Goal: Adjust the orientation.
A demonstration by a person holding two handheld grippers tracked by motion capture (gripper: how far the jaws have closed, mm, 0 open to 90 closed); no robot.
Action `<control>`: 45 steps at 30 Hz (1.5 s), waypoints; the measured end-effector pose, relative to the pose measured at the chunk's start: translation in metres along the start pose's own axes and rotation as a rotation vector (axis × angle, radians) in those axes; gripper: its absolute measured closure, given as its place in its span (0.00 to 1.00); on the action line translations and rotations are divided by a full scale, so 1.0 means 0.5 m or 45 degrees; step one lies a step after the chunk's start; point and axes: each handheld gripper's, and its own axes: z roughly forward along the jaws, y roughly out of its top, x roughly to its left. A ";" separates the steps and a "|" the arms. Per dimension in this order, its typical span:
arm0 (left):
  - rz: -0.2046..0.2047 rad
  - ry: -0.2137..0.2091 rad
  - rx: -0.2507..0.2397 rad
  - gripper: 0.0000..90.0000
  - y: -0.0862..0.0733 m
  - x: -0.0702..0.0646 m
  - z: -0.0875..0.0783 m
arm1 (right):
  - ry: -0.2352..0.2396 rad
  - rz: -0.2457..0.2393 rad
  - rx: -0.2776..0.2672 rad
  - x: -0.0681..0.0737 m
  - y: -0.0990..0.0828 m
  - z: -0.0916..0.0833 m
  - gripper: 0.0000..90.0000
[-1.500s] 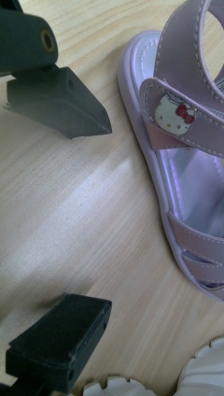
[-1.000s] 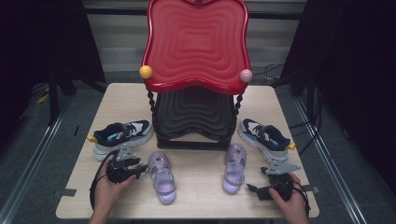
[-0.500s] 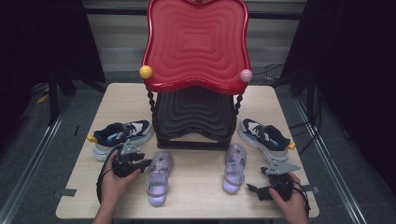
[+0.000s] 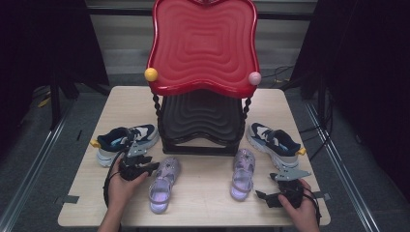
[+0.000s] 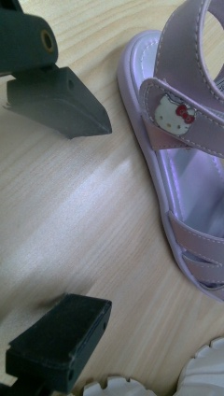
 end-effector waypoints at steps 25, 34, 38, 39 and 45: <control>-0.059 0.007 0.010 0.48 -0.036 0.016 -0.048 | 0.000 0.000 0.000 0.000 0.000 0.000 0.14; -0.080 -0.035 0.011 0.40 -0.045 0.009 -0.076 | 0.000 0.001 0.000 0.000 0.000 0.000 0.14; -0.072 -0.034 0.007 0.40 -0.042 0.002 -0.088 | 0.000 0.000 0.000 0.000 0.000 0.000 0.14; -0.063 -0.036 0.014 0.40 -0.042 0.002 -0.091 | 0.000 0.000 0.000 0.000 0.000 0.000 0.14; -0.078 -0.047 0.014 0.37 -0.042 -0.008 -0.107 | 0.000 0.000 0.000 0.000 0.000 0.000 0.14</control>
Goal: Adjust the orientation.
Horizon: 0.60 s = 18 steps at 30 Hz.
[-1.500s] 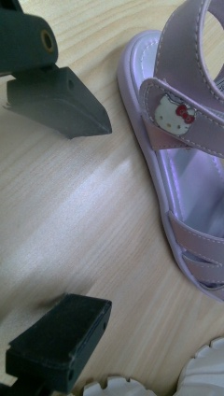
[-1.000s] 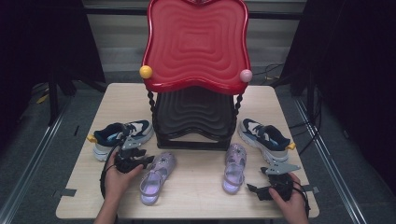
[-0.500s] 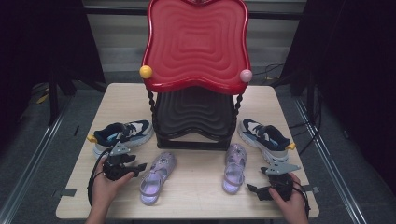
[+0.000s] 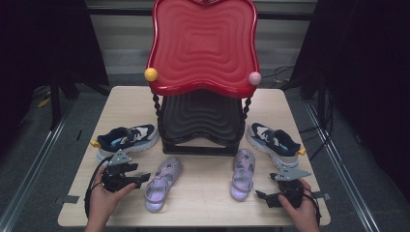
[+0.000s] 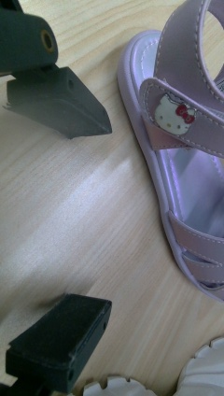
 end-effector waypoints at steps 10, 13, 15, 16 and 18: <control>0.001 -0.010 -0.016 0.36 0.002 -0.014 -0.028 | 0.000 0.000 0.000 0.000 0.000 0.000 0.14; 0.000 -0.013 -0.018 0.36 0.000 -0.017 -0.032 | 0.000 0.001 0.000 0.000 0.000 0.000 0.14; 0.000 -0.013 -0.018 0.36 0.000 -0.019 -0.034 | 0.000 -0.001 0.000 0.000 0.000 0.000 0.14; -0.001 -0.013 -0.020 0.36 0.000 -0.019 -0.035 | 0.000 0.001 0.000 0.000 0.000 0.000 0.14; 0.002 -0.020 -0.021 0.36 0.001 -0.021 -0.036 | 0.000 0.000 0.000 0.000 0.000 0.000 0.14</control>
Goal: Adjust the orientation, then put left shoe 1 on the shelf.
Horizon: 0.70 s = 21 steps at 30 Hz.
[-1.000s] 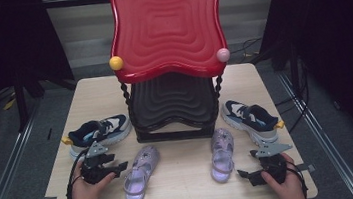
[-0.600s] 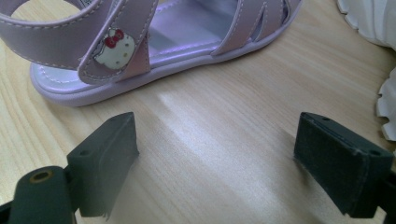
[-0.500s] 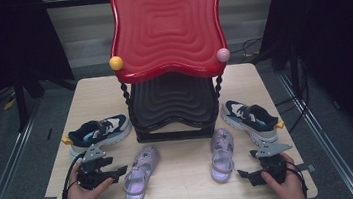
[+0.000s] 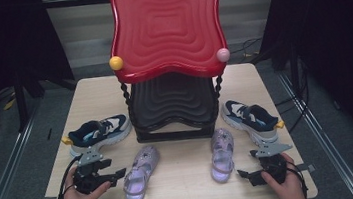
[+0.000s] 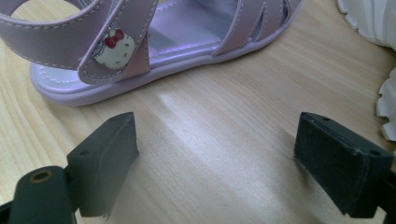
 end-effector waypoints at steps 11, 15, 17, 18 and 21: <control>-0.006 -0.034 -0.022 0.36 0.010 -0.017 -0.014 | 0.000 -0.001 0.000 0.000 0.000 0.000 0.14; 0.002 -0.039 -0.024 0.36 0.012 -0.023 -0.016 | 0.000 0.000 0.000 0.000 0.000 0.000 0.14; 0.007 -0.045 -0.023 0.36 0.014 -0.026 -0.017 | 0.000 -0.001 0.000 0.000 0.000 0.000 0.14; 0.009 -0.045 -0.023 0.36 0.014 -0.027 -0.018 | 0.000 -0.001 0.000 0.000 0.000 0.000 0.14; 0.009 -0.050 -0.030 0.36 0.014 -0.029 -0.019 | 0.000 0.000 0.000 0.000 0.000 0.000 0.14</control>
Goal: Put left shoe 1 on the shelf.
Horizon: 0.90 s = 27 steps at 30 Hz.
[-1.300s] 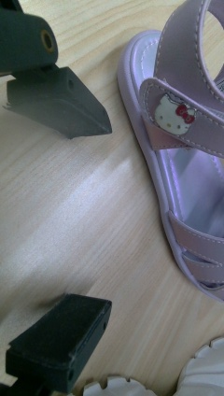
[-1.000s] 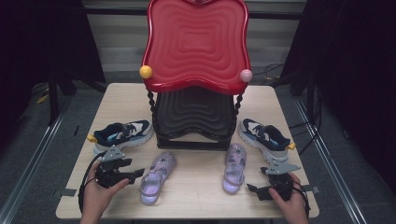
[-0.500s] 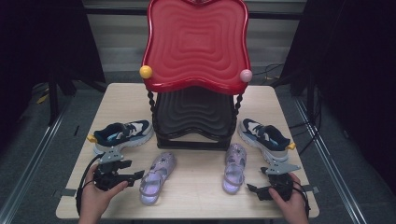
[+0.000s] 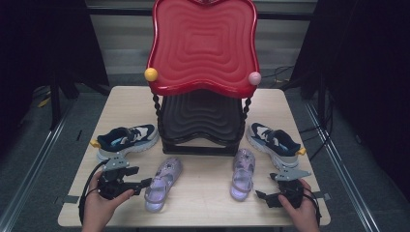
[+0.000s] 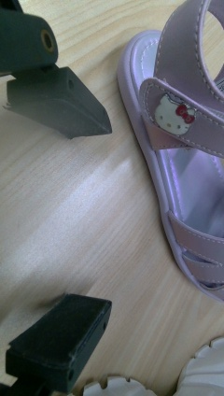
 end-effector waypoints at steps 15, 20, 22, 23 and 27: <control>0.004 -0.042 0.012 0.36 0.004 -0.022 0.010 | 0.000 0.000 0.000 0.000 0.000 0.000 0.14; 0.005 -0.049 0.020 0.37 -0.001 -0.024 0.014 | 0.000 0.001 0.000 0.000 0.000 0.000 0.14; 0.002 -0.049 0.017 0.38 -0.006 -0.024 0.019 | 0.000 0.000 0.000 0.000 0.000 0.000 0.14; 0.003 -0.049 0.016 0.39 -0.007 -0.024 0.020 | 0.000 0.001 0.000 0.000 0.000 0.000 0.14; 0.008 -0.043 0.024 0.41 -0.013 -0.021 0.030 | 0.000 0.002 0.001 0.000 0.000 0.000 0.14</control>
